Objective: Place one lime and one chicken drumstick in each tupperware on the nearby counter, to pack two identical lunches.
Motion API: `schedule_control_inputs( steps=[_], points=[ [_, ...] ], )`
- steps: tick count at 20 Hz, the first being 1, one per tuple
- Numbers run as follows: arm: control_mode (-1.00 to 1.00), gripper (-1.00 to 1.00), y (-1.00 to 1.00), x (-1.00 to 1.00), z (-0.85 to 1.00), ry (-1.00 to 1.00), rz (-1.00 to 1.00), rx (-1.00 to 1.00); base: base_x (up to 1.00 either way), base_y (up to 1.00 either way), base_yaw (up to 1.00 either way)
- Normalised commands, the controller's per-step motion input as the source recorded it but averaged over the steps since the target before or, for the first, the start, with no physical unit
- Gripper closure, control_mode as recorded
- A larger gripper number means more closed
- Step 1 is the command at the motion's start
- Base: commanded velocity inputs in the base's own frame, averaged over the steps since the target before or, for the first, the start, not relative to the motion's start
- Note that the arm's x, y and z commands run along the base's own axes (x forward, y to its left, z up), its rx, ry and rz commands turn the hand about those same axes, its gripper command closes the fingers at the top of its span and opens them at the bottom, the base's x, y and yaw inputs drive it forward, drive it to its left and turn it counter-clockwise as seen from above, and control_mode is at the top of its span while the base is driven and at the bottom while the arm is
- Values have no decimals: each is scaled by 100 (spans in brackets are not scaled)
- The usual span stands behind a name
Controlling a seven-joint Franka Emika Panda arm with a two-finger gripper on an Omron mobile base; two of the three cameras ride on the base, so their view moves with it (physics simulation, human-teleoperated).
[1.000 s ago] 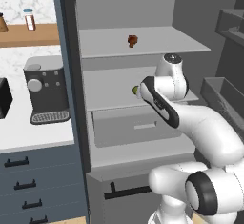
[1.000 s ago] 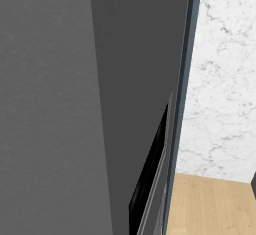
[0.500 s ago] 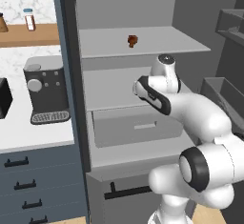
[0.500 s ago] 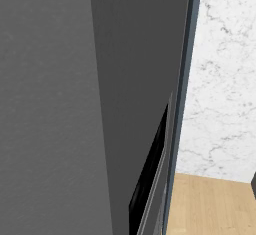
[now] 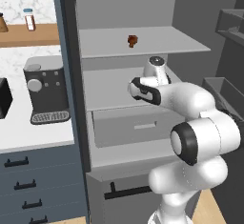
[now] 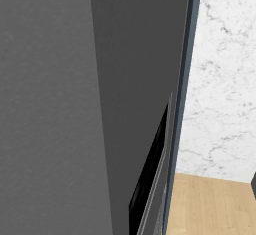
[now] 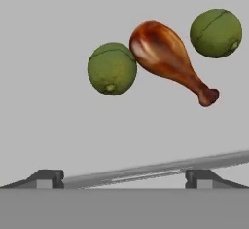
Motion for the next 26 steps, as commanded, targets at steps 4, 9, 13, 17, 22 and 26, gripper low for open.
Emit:
schedule_control_inputs(
  steps=[4,9,13,17,22,26],
  points=[
    [-100,-100,9,54,-29,0,-1,0,0,0,0],
    [-100,-100,3,51,-22,0,-1,0,0,0,0],
    [-100,-100,0,48,-19,0,0,0,0,0,0],
    [-100,-100,0,46,-18,0,0,0,0,0,0],
    [-100,-100,0,38,-16,0,0,0,0,0,0],
    [-100,-100,0,28,-20,0,-1,0,0,0,0]
  ],
)
